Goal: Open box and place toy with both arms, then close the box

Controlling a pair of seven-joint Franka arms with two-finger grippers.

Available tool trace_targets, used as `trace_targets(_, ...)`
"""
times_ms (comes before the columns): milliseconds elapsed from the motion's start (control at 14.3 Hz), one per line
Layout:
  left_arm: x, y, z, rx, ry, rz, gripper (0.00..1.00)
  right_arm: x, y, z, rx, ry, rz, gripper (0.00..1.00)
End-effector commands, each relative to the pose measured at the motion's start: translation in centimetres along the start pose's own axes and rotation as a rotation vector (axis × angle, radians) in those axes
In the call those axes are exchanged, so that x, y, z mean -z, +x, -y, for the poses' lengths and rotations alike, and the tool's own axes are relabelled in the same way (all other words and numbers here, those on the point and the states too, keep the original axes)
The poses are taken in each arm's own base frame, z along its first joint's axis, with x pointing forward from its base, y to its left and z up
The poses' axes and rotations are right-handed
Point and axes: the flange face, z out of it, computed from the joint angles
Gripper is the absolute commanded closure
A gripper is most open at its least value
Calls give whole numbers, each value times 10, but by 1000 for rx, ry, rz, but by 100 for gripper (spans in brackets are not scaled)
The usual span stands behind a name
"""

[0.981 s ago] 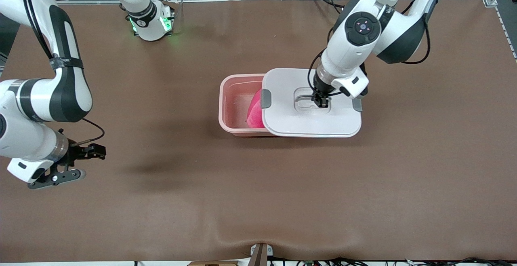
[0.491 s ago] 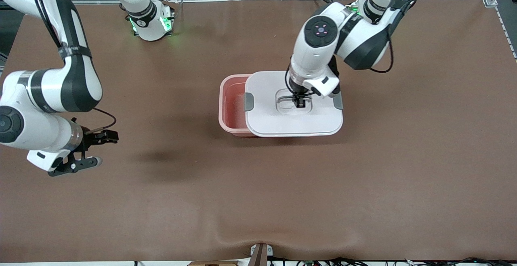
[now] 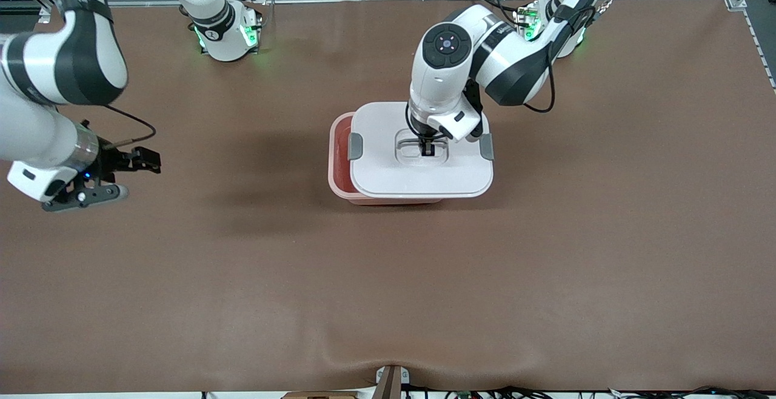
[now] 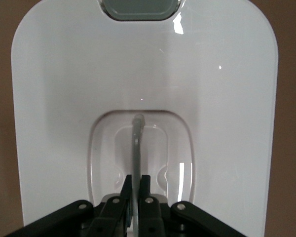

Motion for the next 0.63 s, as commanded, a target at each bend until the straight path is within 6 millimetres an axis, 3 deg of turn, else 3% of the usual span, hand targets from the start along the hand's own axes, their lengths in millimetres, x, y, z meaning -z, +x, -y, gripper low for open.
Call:
trace_targets(0, -9, -16, 1, 8, -5, -3, 100, 34, -17, -7, -94, 44, 20, 0)
trace_targets(140, -11, -31, 3, 25, -14, 17, 100, 52, -23, -13, -195, 54, 16, 0)
trace_targets(561, -17, -41, 8, 17, -12, 18, 100, 95, -30, 1, -181, 58, 22, 0)
